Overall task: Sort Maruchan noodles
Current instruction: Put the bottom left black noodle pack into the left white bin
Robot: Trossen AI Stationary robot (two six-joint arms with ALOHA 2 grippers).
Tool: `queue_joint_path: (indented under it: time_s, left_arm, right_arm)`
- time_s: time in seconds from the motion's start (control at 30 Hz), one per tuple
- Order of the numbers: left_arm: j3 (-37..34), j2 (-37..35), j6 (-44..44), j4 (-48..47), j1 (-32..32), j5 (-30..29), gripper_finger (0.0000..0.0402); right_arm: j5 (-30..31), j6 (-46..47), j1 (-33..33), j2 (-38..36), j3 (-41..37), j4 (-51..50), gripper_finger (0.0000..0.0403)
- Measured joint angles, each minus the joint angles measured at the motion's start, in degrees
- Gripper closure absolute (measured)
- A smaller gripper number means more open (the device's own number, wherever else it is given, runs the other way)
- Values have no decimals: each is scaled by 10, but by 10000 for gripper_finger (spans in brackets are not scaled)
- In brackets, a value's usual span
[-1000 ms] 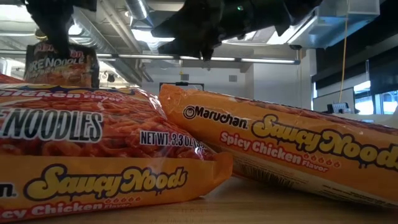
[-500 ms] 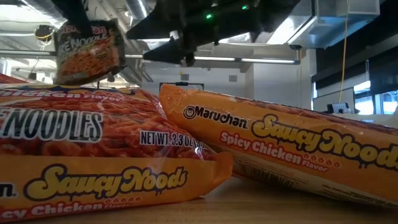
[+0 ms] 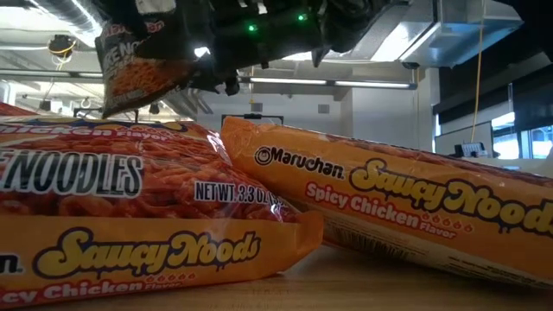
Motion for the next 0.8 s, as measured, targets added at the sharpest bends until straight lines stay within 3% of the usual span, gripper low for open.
queue_joint_path:
  time_s: [0.17, 0.53, 0.63, 0.8]
  left_arm:
    - [0, 0, 31, 39, 0, 1, 401]
    - [0, 0, 32, 55, 1, -18, 401]
    - [0, 0, 23, 57, 5, -7, 392]
    - [14, -1, 34, 56, 27, 43, 335]
  right_arm:
    - [0, -2, 0, 3, 1, -2, 120]
    - [-9, -36, 0, 3, 1, -8, 326]
    - [-10, -53, 0, 3, 1, -11, 337]
    - [-20, -59, 0, 3, 0, -12, 337]
